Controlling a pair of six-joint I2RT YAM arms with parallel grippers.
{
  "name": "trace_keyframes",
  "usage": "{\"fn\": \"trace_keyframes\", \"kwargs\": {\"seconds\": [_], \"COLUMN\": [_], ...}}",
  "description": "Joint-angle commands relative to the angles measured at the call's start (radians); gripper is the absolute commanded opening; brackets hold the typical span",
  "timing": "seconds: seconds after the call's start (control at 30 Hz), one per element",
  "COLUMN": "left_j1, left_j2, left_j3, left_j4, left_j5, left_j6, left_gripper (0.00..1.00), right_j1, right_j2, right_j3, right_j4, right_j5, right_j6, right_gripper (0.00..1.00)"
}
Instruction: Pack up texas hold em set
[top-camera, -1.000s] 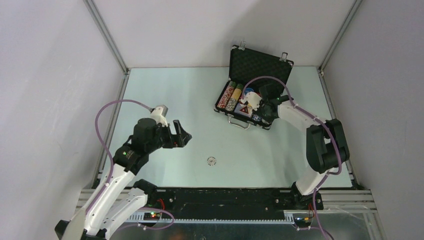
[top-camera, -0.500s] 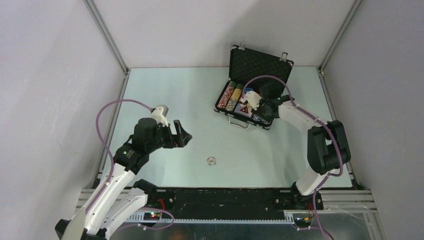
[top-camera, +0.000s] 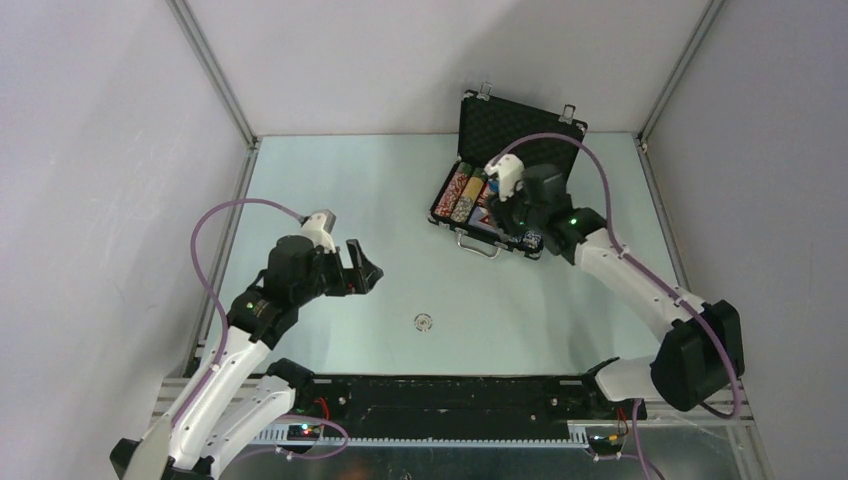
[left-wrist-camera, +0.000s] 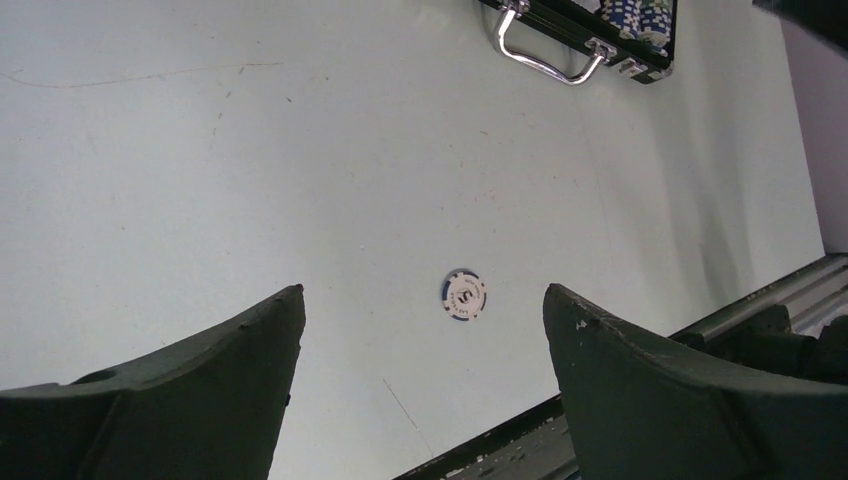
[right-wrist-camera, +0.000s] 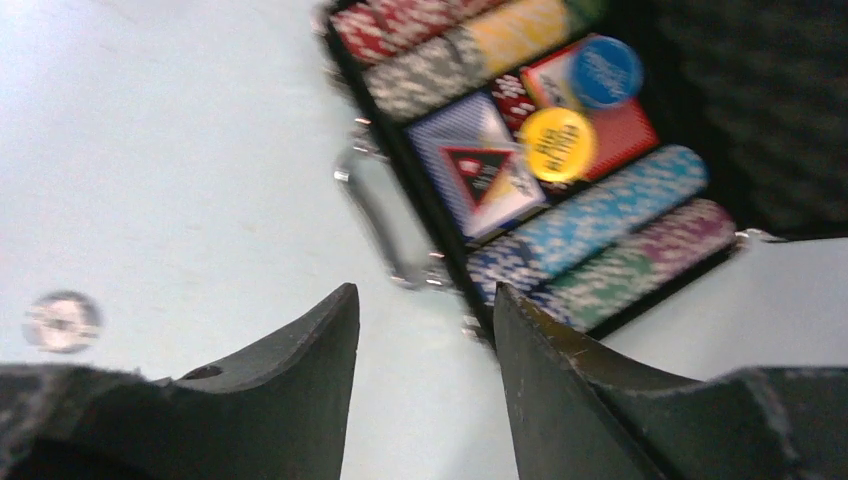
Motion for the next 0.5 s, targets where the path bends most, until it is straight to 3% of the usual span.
{"fn": "trace_keyframes", "kwargs": {"seconds": [0.0, 0.07, 0.13, 0.2, 0.23, 0.33, 0.47], "left_j1": [0.016, 0.021, 0.023, 0.025, 0.024, 0.027, 0.031], "left_j2": [-0.008, -0.018, -0.029, -0.040, -0.042, -0.046, -0.054], "left_j3": [0.029, 0.036, 0.044, 0.050, 0.057, 0.086, 0.115], "left_j4": [-0.003, -0.030, -0.050, -0.069, -0.076, -0.115, -0.151], "left_j5": [-0.067, -0.109, -0.163, -0.224, -0.237, -0.297, -0.401], "left_j6": [0.018, 0.021, 0.026, 0.033, 0.039, 0.069, 0.120], "left_gripper": [0.94, 0.95, 0.97, 0.99, 0.99, 1.00, 1.00], "right_j1": [0.218, 0.323, 0.408, 0.448, 0.448, 0.390, 0.436], "right_j2": [-0.027, -0.027, -0.024, -0.035, -0.049, -0.057, -0.005], "right_j3": [-0.012, -0.006, -0.009, -0.047, -0.063, -0.103, -0.091], "right_j4": [0.026, -0.025, -0.063, -0.059, -0.032, 0.005, -0.007], "right_j5": [0.185, 0.356, 0.542, 0.672, 0.650, 0.398, 0.365], "right_j6": [0.364, 0.409, 0.463, 0.543, 0.562, 0.682, 0.816], "right_gripper": [0.57, 0.60, 0.68, 0.88, 0.97, 0.99, 0.99]}}
